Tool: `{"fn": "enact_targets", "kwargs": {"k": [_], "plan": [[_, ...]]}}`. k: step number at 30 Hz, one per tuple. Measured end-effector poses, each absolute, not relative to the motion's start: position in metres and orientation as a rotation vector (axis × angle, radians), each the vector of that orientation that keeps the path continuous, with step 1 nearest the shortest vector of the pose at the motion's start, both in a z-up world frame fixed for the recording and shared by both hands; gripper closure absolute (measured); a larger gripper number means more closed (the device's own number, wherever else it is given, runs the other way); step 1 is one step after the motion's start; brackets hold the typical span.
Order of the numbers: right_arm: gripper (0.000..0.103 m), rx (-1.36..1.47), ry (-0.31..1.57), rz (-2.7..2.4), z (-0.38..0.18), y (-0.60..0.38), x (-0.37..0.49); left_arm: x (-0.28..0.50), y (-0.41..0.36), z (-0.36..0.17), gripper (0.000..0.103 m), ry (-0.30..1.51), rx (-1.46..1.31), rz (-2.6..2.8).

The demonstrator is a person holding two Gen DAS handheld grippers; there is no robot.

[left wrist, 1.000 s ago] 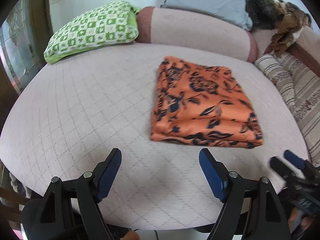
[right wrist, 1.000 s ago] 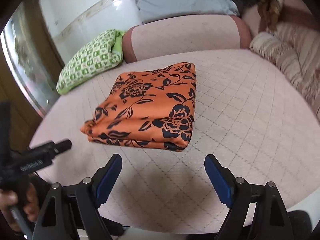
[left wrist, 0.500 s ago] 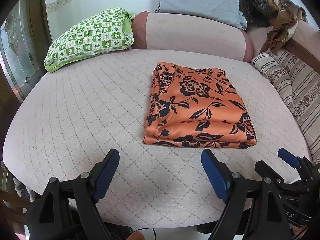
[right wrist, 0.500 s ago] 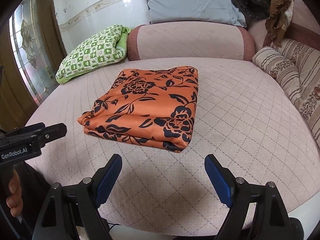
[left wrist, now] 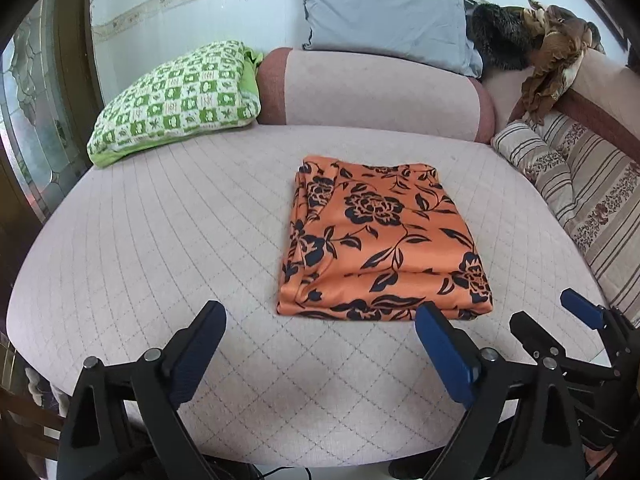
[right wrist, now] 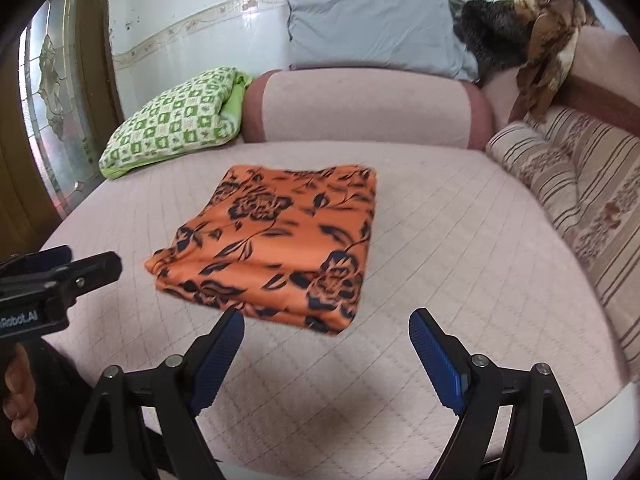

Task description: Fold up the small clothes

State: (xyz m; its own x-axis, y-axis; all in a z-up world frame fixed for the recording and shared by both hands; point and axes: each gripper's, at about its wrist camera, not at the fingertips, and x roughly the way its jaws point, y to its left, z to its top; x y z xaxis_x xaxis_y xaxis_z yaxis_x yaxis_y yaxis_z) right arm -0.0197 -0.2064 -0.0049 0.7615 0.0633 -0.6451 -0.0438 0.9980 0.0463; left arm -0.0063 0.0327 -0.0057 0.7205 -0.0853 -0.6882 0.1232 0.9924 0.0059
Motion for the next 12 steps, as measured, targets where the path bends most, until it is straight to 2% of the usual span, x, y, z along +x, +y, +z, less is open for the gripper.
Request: {"fn": "enact_targets", "kwargs": {"k": [6,12], "plan": [[0.016,0.008,0.708,0.04,-0.001,-0.205,-0.017,-0.008,0.028,0.0,0.007,0.752,0.066,-0.117],[0.016,-0.009,0.703,0.041,0.001,-0.199,-0.017,-0.009,0.029,0.005,0.002,0.721,0.065,-0.1]]}}
